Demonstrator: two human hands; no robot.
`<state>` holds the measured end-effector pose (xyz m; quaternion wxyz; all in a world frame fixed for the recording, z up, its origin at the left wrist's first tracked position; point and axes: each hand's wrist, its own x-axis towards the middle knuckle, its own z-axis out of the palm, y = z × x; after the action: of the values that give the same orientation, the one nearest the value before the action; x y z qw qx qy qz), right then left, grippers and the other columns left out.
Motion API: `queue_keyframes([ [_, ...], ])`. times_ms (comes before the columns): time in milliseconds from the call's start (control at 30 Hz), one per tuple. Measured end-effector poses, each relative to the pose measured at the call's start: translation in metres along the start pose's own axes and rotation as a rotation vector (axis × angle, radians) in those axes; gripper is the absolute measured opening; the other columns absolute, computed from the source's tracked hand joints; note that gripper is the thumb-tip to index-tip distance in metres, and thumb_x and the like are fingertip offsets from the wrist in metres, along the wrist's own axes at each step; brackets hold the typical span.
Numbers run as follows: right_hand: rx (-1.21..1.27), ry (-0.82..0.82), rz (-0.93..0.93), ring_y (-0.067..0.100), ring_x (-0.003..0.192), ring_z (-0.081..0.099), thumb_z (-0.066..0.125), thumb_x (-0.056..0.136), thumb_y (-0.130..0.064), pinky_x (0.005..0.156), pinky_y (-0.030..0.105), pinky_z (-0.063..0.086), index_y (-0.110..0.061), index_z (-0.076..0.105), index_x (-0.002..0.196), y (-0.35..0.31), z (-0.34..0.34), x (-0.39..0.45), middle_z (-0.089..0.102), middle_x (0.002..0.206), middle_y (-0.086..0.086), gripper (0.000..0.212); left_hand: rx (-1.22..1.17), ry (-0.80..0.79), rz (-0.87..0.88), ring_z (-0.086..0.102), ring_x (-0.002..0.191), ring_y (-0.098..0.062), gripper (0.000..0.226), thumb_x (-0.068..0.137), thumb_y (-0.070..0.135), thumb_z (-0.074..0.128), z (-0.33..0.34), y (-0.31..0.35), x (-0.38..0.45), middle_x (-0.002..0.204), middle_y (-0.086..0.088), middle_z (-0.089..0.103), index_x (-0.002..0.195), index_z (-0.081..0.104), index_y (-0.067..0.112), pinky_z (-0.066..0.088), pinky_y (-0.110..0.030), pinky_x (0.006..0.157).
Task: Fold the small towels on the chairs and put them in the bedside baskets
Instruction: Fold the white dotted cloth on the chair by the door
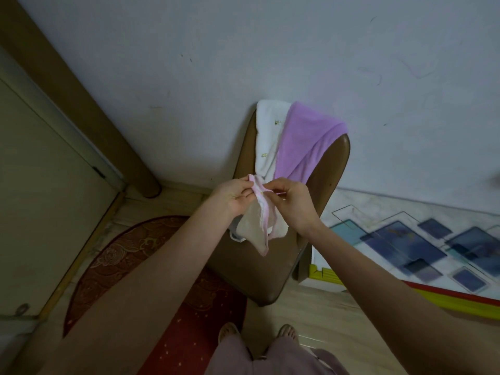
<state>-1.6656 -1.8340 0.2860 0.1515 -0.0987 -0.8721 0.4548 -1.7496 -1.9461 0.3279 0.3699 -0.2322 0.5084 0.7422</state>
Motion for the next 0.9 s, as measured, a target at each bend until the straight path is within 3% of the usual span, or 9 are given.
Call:
queue_keyframes([
  [167,0.050,-0.059,0.006,0.012,0.095,0.063,0.069,0.089,-0.019,0.084,0.024,0.054,-0.010,0.069,0.110,-0.007,0.004,-0.008,0.068,0.105,0.002,0.023,-0.064,0.029,-0.008,0.046,0.132,-0.027,0.041,0.098,-0.008,0.041,0.002,0.000,-0.005,0.142,-0.019,0.048,0.138,0.045,-0.004,0.034,-0.034,0.110],
  [367,0.054,0.113,0.088,0.016,0.085,0.062,0.069,0.088,-0.014,0.079,0.031,0.055,-0.009,0.068,0.096,-0.009,0.014,-0.008,0.065,0.091,0.002,0.009,-0.036,-0.039,0.027,0.047,0.132,-0.029,0.040,0.097,-0.009,0.043,-0.002,-0.002,-0.013,0.141,-0.020,0.048,0.137,0.044,-0.006,0.034,-0.035,0.113],
  [467,0.130,0.066,0.131,0.017,0.080,0.063,0.071,0.086,-0.013,0.078,0.030,0.054,-0.008,0.069,0.089,-0.013,0.005,-0.002,0.068,0.084,0.004,0.006,0.285,-0.033,0.190,0.054,0.124,-0.029,0.041,0.093,-0.006,0.054,-0.018,-0.001,-0.005,0.136,-0.018,0.053,0.133,0.049,-0.002,0.045,-0.033,0.104],
  [533,0.139,-0.011,0.111,0.019,0.079,0.065,0.071,0.085,-0.011,0.077,0.030,0.055,-0.006,0.070,0.088,-0.017,-0.004,0.004,0.069,0.083,0.006,0.005,0.690,0.045,0.478,0.056,0.118,-0.019,0.045,0.089,0.000,0.062,-0.035,0.001,-0.003,0.130,-0.006,0.057,0.132,0.052,0.011,0.047,-0.031,0.098],
  [567,0.125,-0.051,0.092,0.019,0.078,0.066,0.072,0.084,-0.008,0.076,0.030,0.055,-0.005,0.070,0.087,-0.019,-0.008,0.007,0.070,0.082,0.007,0.005,0.889,0.023,0.639,0.053,0.118,-0.012,0.043,0.090,0.005,0.062,-0.040,0.004,-0.007,0.129,0.003,0.056,0.131,0.053,0.017,0.045,-0.027,0.095],
  [633,0.068,-0.118,0.044,0.016,0.073,0.063,0.072,0.082,-0.004,0.070,0.027,0.052,-0.003,0.070,0.086,-0.024,-0.013,0.015,0.070,0.081,0.007,0.006,1.184,-0.195,0.802,0.050,0.119,-0.006,0.035,0.093,0.019,0.061,-0.045,0.009,-0.012,0.129,0.010,0.056,0.128,0.057,0.023,0.041,-0.026,0.096],
  [700,0.030,-0.152,0.015,0.016,0.072,0.062,0.073,0.080,-0.003,0.068,0.026,0.050,-0.002,0.069,0.086,-0.028,-0.017,0.020,0.069,0.080,0.006,0.007,1.279,-0.370,0.750,0.056,0.116,-0.008,0.028,0.093,0.024,0.063,-0.046,0.018,-0.015,0.123,0.009,0.062,0.121,0.063,0.025,0.046,-0.030,0.096],
  [767,0.023,-0.157,0.013,0.019,0.074,0.062,0.074,0.080,-0.005,0.070,0.026,0.050,-0.003,0.069,0.084,-0.031,-0.020,0.022,0.069,0.080,0.005,0.007,1.196,-0.444,0.671,0.063,0.103,-0.006,0.017,0.092,0.019,0.064,-0.047,0.024,-0.018,0.107,0.008,0.069,0.107,0.068,0.026,0.052,-0.028,0.087],
  [900,0.045,-0.117,0.035,0.014,0.072,0.058,0.074,0.079,-0.004,0.067,0.019,0.047,-0.005,0.061,0.081,-0.029,-0.020,0.020,0.065,0.079,0.005,0.013,0.984,-0.430,0.565,0.067,0.083,-0.011,0.010,0.092,0.005,0.060,-0.042,0.025,-0.022,0.089,-0.001,0.069,0.093,0.067,0.012,0.057,-0.024,0.070],
])
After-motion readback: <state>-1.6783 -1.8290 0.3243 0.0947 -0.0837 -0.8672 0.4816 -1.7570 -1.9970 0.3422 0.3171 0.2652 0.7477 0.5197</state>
